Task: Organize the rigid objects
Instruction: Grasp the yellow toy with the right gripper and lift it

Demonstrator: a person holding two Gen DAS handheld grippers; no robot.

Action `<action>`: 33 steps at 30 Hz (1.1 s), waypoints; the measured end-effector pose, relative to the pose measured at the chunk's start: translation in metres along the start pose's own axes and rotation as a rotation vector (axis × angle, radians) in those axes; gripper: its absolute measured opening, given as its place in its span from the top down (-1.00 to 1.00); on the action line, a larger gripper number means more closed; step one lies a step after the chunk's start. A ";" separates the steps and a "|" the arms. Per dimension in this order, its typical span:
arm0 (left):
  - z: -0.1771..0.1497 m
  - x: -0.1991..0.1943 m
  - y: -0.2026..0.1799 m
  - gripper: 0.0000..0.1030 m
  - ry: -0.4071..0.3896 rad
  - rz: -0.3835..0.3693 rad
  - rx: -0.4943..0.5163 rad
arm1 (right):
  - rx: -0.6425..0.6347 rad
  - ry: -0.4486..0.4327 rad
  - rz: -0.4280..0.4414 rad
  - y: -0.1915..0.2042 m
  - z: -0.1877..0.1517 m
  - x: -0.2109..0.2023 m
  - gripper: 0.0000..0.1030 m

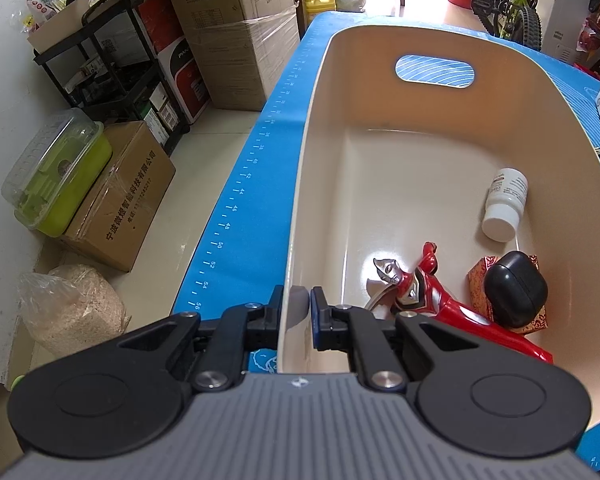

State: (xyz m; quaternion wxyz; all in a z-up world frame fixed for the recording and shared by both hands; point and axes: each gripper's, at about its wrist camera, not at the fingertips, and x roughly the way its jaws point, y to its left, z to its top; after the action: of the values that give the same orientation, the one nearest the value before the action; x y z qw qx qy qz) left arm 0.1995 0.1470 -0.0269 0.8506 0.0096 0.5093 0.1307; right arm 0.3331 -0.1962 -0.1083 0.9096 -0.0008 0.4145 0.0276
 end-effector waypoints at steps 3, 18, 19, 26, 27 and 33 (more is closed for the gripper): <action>0.000 0.000 0.000 0.73 0.001 0.002 0.001 | 0.031 -0.011 0.006 -0.005 -0.004 0.008 -0.46; 0.000 0.003 -0.002 0.73 0.002 0.003 0.002 | -0.020 -0.078 -0.054 0.002 -0.003 0.016 0.08; 0.000 0.003 -0.002 0.73 0.003 0.003 0.003 | -0.023 -0.083 -0.061 0.002 -0.003 0.014 0.08; 0.000 0.003 -0.002 0.73 0.002 -0.001 0.001 | 0.001 -0.155 -0.062 0.004 0.004 -0.010 0.08; 0.000 0.002 -0.002 0.73 0.002 -0.001 0.001 | -0.001 -0.164 -0.061 0.006 0.005 -0.015 0.08; 0.000 0.002 -0.002 0.73 0.000 -0.009 -0.001 | 0.010 -0.251 -0.011 0.020 0.018 -0.051 0.08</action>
State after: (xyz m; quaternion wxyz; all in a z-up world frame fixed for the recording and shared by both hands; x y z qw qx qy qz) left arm 0.2006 0.1453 -0.0291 0.8512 0.0067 0.5091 0.1272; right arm 0.3118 -0.1783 -0.0575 0.9545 0.0049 0.2974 0.0202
